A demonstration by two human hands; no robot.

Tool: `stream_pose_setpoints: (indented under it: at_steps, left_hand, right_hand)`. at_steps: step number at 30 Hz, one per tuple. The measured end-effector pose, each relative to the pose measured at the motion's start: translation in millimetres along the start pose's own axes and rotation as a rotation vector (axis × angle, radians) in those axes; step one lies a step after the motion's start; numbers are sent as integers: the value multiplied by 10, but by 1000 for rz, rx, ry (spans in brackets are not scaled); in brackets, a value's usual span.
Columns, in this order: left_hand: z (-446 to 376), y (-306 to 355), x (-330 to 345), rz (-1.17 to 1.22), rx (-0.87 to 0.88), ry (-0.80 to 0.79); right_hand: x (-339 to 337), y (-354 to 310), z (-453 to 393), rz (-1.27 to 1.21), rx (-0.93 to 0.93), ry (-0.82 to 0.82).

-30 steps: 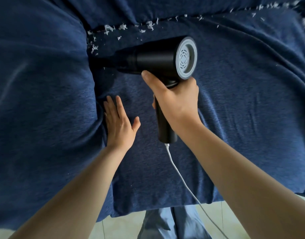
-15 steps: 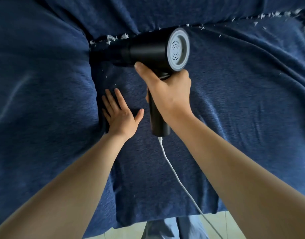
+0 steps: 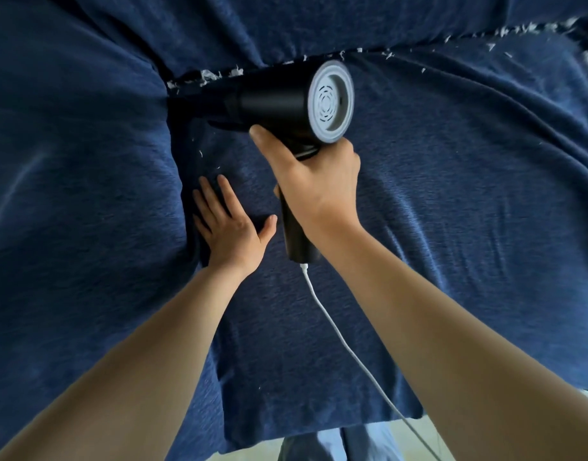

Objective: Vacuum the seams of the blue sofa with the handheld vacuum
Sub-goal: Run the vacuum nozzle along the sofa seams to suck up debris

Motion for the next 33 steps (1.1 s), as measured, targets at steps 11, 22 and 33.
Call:
stream_pose_setpoints:
  at_steps: [11,22,33]
  left_hand:
    - [-12,-6,36,-22,1,16]
    - [1,-18,39,-8,20,33]
    - [8,-17,-41,-36,11,4]
  right_hand:
    - [-8,18,-61,-47,30,21]
    - [-404,-65,49,-65,44,-9]
    - [-1080,-172,111,-165,87,-113]
Point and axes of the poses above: each hand's wrist, its own z-axis away from the middle knuckle, its own x-axis out of the palm, y = z × x, the point moved 4 cm from there along -z, towards the middle knuckle, and after that the axes turned 12 degrees about -x, right-handed, at the moved point
